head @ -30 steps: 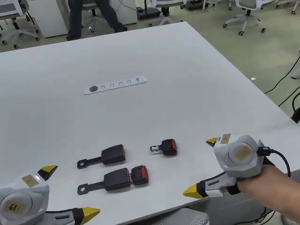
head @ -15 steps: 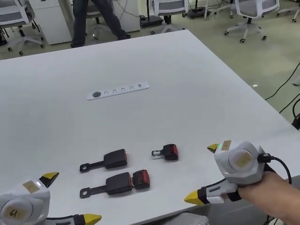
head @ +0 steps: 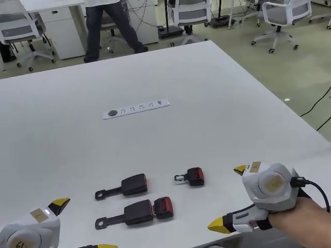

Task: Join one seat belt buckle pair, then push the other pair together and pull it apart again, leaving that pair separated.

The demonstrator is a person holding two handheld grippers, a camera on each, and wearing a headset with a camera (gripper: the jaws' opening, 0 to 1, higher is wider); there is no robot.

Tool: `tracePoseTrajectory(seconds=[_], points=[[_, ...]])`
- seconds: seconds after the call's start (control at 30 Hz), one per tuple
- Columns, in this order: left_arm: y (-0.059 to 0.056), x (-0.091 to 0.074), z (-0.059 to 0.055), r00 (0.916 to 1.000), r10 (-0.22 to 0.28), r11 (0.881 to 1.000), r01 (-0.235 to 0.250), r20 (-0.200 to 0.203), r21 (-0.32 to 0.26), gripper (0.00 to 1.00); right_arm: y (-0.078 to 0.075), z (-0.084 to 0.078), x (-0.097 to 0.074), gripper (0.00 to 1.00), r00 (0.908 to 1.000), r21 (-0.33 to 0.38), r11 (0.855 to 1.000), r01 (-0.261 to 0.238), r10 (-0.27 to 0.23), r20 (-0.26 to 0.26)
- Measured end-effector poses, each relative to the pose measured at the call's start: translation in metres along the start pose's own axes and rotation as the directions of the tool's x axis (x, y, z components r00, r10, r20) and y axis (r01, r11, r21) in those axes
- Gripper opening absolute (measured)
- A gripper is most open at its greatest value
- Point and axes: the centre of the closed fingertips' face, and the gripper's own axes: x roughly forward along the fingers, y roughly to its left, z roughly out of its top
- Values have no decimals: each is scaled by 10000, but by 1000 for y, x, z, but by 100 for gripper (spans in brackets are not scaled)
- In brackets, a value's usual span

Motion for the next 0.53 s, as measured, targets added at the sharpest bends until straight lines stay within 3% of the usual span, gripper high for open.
tracePoseTrajectory(seconds=[0.37,0.53], points=[[-2,1,-5,9998,-103,9998,100,-159,-157,100,5,-3,7,100,9998,231,9996,-136,139,-107],[-2,0,-6,9999,-55,9997,53,-122,-230,100,7,4,4,100,9998,148,9998,-162,163,-91]])
